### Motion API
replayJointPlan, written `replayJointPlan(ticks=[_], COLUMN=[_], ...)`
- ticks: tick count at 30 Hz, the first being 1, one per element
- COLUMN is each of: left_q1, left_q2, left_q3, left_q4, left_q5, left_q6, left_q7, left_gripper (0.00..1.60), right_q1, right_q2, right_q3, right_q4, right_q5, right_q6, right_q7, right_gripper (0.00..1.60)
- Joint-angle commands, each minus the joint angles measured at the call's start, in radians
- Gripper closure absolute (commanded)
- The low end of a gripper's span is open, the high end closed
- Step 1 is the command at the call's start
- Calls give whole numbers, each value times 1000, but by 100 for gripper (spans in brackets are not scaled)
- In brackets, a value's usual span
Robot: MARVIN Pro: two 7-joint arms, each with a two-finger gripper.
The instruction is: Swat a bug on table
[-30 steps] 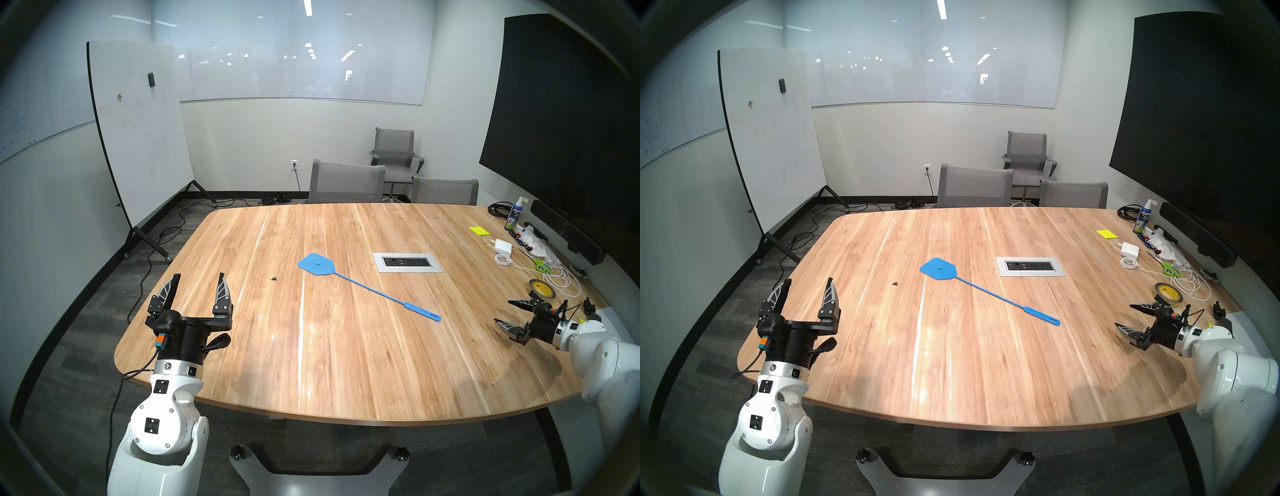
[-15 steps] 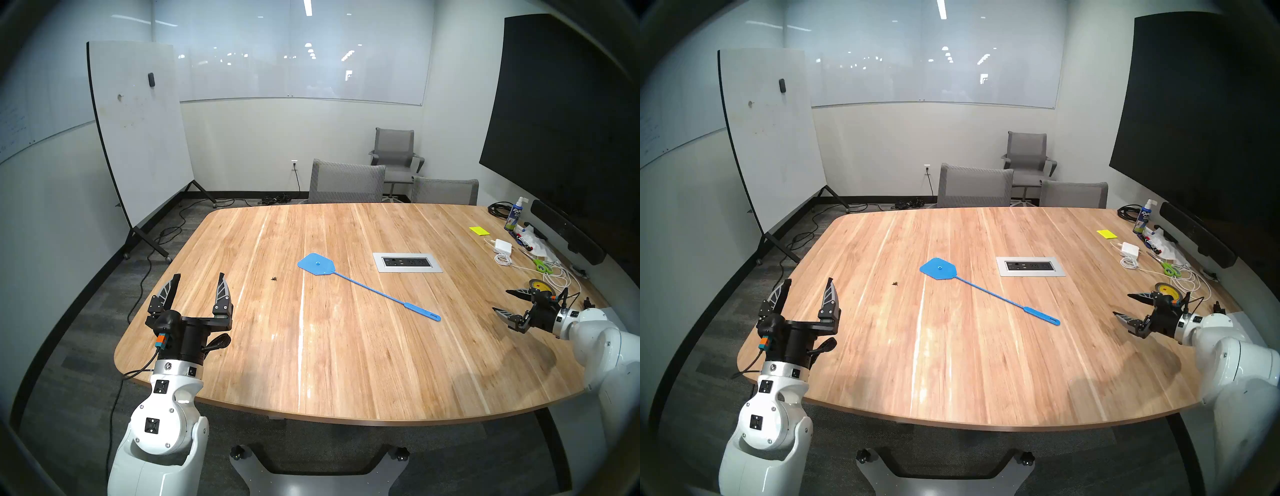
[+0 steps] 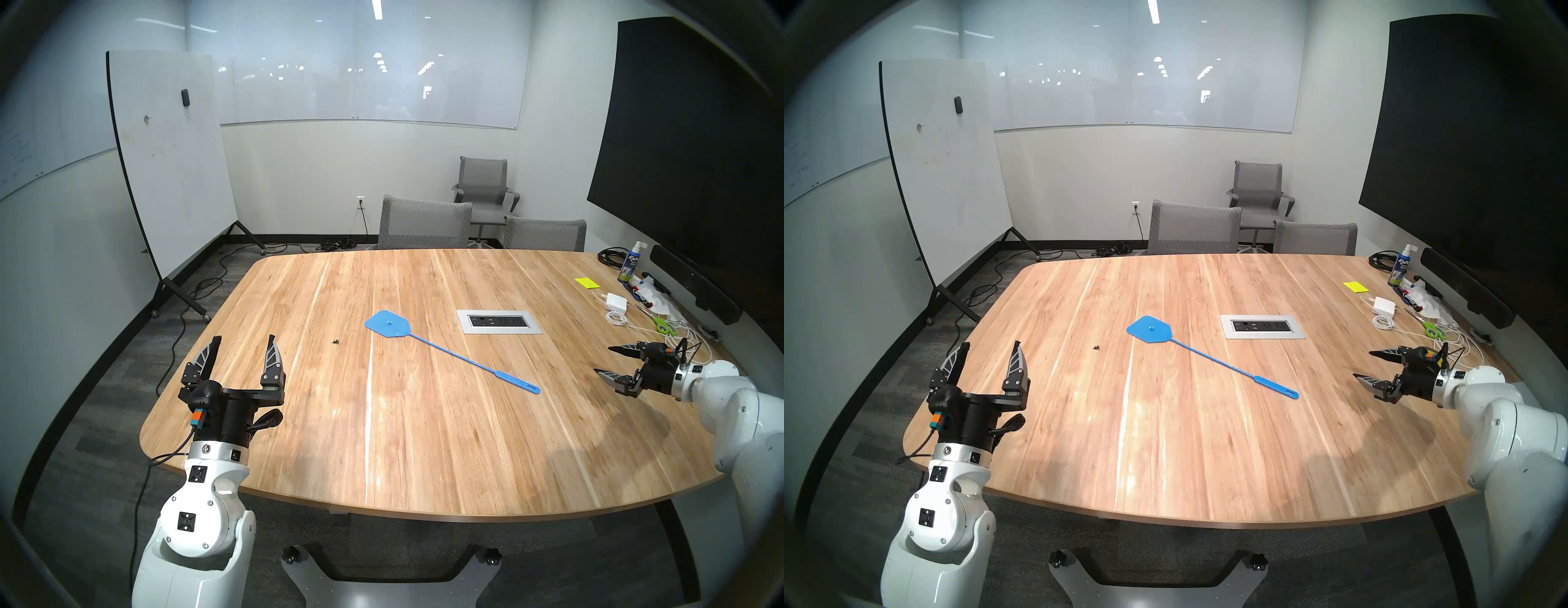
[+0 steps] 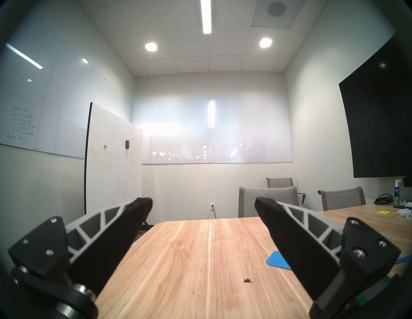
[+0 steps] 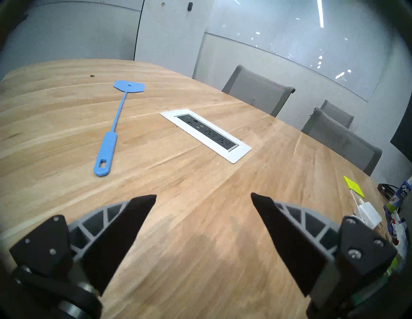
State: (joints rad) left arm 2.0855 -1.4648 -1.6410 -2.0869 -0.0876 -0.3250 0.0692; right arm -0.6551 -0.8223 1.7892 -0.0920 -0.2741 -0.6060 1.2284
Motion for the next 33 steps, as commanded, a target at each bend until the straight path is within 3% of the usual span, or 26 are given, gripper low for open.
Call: replayJointPlan(ticks=[1,19,33], left_q1=[-2,-5,-8], left_q2=[0,0,0], left_q3=[1,1,1], left_q4=[-17,-12,-8], left_q5=[0,0,0], left_q6=[-4,-5,-5], left_q7=[-1,-1,-1], left_gripper=[0,0,0], right_q1=[57,88,89], right_q2=[-33,-108,-139], right_q3=[-33,-90,-122], right_q4=[-8,-8,-8], right_q5=[-10,-41,-46], right_q6=[0,27,78], right_q7=[114,110,162], right_gripper=[0,0,0])
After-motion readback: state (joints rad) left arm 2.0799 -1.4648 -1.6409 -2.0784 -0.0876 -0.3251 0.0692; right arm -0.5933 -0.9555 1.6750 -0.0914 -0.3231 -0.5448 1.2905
